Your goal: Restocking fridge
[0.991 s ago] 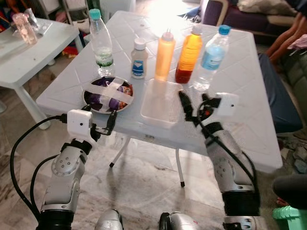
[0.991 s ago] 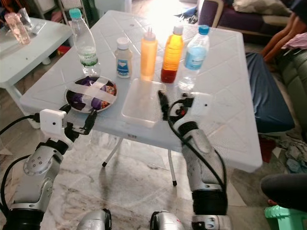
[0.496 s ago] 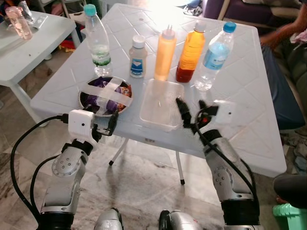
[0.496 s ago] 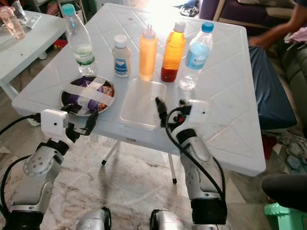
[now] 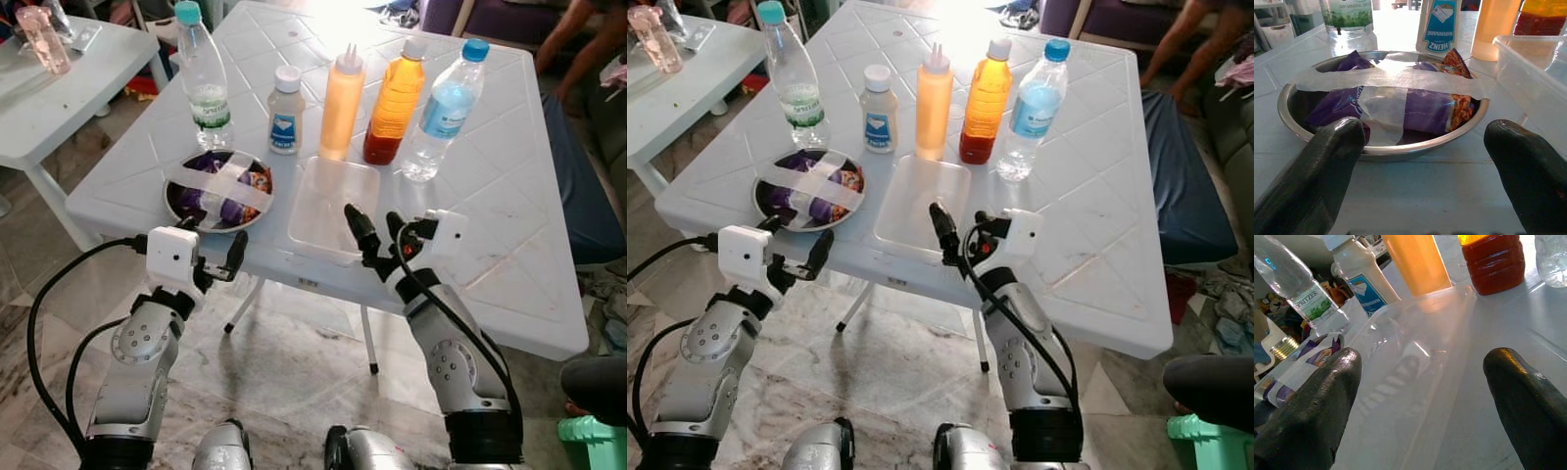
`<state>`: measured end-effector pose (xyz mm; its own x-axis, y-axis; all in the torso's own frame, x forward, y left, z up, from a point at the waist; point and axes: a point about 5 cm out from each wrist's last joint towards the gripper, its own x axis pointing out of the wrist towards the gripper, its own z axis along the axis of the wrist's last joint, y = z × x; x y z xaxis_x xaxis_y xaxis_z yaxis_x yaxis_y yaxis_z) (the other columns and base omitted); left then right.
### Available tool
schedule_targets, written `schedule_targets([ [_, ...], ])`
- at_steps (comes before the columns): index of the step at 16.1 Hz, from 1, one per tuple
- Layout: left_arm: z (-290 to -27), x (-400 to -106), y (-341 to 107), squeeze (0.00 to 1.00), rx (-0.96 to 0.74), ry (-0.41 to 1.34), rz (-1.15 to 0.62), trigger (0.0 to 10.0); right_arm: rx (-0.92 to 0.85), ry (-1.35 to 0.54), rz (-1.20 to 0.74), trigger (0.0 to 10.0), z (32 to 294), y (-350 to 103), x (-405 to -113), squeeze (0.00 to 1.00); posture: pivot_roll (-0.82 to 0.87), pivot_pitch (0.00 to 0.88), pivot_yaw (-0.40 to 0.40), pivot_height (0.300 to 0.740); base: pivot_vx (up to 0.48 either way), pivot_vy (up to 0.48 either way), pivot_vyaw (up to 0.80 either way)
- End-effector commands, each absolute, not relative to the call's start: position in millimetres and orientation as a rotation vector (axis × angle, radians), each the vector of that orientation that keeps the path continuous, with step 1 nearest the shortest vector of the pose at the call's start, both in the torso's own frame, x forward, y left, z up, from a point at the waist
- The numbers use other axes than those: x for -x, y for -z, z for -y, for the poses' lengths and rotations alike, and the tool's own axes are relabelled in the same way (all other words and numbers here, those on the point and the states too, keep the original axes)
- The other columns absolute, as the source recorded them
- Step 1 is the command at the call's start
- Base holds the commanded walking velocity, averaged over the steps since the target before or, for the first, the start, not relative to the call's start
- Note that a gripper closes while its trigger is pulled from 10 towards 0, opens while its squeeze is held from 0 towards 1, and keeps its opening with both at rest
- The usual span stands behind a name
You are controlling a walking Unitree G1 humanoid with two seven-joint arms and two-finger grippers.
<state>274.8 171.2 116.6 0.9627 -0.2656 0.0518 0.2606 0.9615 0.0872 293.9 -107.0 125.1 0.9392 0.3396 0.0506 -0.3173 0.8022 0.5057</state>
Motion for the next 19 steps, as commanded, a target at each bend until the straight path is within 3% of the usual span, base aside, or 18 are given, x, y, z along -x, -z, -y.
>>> schedule_targets([
  [1,-170.7,-272.7,-115.9,0.0,-0.083,0.261,0.054,10.0,-0.597,-0.357,-0.108,10.0,101.8,-114.0,-290.6,0.0,0.1,0.171,-0.052,0.74,0.0,0.0,0.0],
  [4,-169.1,-272.4,-115.3,0.0,-0.081,0.265,0.053,10.0,-0.634,-0.353,-0.143,10.0,98.6,-110.2,-294.0,0.0,0.1,0.171,-0.052,0.74,0.0,0.0,0.0],
  [5,-168.7,-272.7,-115.5,0.0,-0.081,0.266,0.054,10.0,-0.647,-0.36,-0.164,1.1,94.8,-108.9,-296.1,0.0,0.11,0.169,-0.054,0.74,0.0,0.0,0.0],
  [6,-168.6,-272.7,-115.6,0.0,-0.081,0.267,0.054,10.0,-0.655,-0.364,-0.172,0.0,93.9,-108.3,-296.3,0.0,0.11,0.169,-0.054,0.74,0.0,0.0,0.0],
  [13,-166.8,-273.9,-115.9,0.0,-0.081,0.27,0.057,10.0,-0.677,-0.416,-0.2,0.0,87.9,-108.9,-299.0,0.0,0.11,0.164,-0.056,0.74,0.0,0.0,0.0],
  [19,-165.1,-274.8,-115.7,0.0,-0.08,0.273,0.06,10.0,-0.738,-0.338,-0.195,0.0,96.4,-110.4,-305.1,0.0,0.11,0.158,-0.057,0.74,0.0,0.0,0.0],
])
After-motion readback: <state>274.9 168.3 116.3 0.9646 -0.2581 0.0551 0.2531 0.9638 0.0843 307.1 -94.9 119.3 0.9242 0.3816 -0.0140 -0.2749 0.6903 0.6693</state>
